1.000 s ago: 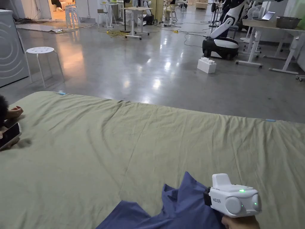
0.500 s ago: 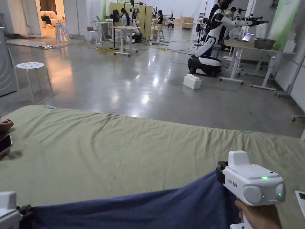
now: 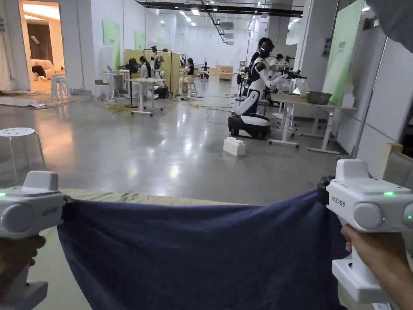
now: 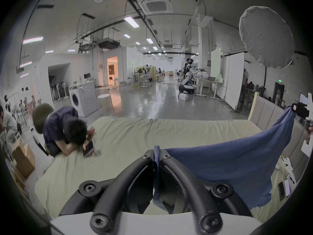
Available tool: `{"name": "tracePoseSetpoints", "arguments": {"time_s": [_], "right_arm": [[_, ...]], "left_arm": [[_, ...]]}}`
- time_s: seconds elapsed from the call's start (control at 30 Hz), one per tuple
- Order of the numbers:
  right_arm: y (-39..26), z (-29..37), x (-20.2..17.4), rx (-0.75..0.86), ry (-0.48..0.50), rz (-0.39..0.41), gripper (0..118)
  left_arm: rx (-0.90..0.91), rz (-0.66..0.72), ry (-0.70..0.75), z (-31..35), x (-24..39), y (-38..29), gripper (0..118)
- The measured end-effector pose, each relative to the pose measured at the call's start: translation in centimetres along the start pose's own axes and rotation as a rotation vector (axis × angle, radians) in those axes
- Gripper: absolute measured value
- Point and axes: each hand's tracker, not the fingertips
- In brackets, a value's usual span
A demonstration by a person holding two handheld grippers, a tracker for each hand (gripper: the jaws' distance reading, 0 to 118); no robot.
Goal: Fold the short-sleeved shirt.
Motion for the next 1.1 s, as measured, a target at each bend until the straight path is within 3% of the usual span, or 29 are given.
{"name": "tracePoseSetpoints", "arguments": {"time_s": [0.4, 0.47, 0.93, 1.1], "right_arm": [[8.2, -4.0, 1.3, 0.077, -0.083, 0.003, 0], [9.2, -5.0, 1.1, 0.085, -0.09, -0.007, 0], [15.6, -10.6, -0.4, 0.172, -0.149, -0.01, 0], [14.5, -10.4, -1.3, 0.192, -0.158, 0.033, 0]], "left_arm": [[0.1, -0.052, 0.018, -1.9, 2.3, 12.9, 5], [0.048, 0.006, 0.006, -3.0, 2.2, 13.8, 5], [0.13, -0.002, 0.045, -7.4, 1.4, 21.5, 5], [0.153, -0.043, 0.062, -8.5, 1.1, 20.7, 5]]}}
